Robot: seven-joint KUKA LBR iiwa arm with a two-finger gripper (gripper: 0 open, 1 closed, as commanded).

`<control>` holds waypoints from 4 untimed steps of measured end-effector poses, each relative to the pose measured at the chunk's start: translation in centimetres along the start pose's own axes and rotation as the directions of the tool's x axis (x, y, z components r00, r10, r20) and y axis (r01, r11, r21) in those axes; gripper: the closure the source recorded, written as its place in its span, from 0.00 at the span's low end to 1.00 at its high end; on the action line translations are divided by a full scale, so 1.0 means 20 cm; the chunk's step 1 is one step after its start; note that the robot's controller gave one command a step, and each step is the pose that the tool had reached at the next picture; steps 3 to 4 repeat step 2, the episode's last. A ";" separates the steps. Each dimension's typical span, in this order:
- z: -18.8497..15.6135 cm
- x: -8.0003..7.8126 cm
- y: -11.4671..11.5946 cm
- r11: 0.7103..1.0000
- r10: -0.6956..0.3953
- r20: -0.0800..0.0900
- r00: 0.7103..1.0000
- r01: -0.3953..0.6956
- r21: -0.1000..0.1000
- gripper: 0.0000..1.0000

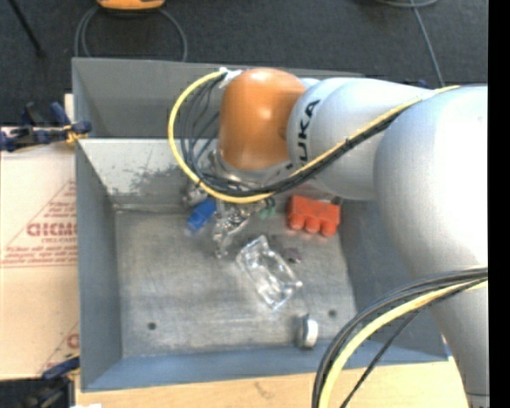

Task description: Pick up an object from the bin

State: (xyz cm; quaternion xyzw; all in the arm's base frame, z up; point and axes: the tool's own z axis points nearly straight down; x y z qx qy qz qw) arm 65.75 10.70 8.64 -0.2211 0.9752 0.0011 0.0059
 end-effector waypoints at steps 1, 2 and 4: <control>0.01 0.01 0.00 1.000 0.004 -0.005 1.000 -0.004 -0.001 1.00; -0.74 0.01 0.02 0.987 -0.164 0.001 0.987 0.164 0.004 1.00; -0.74 0.01 0.02 0.987 -0.164 0.001 0.987 0.164 0.004 1.00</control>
Offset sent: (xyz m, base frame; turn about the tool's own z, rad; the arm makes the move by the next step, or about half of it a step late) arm 0.0000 0.0000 0.0000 0.0000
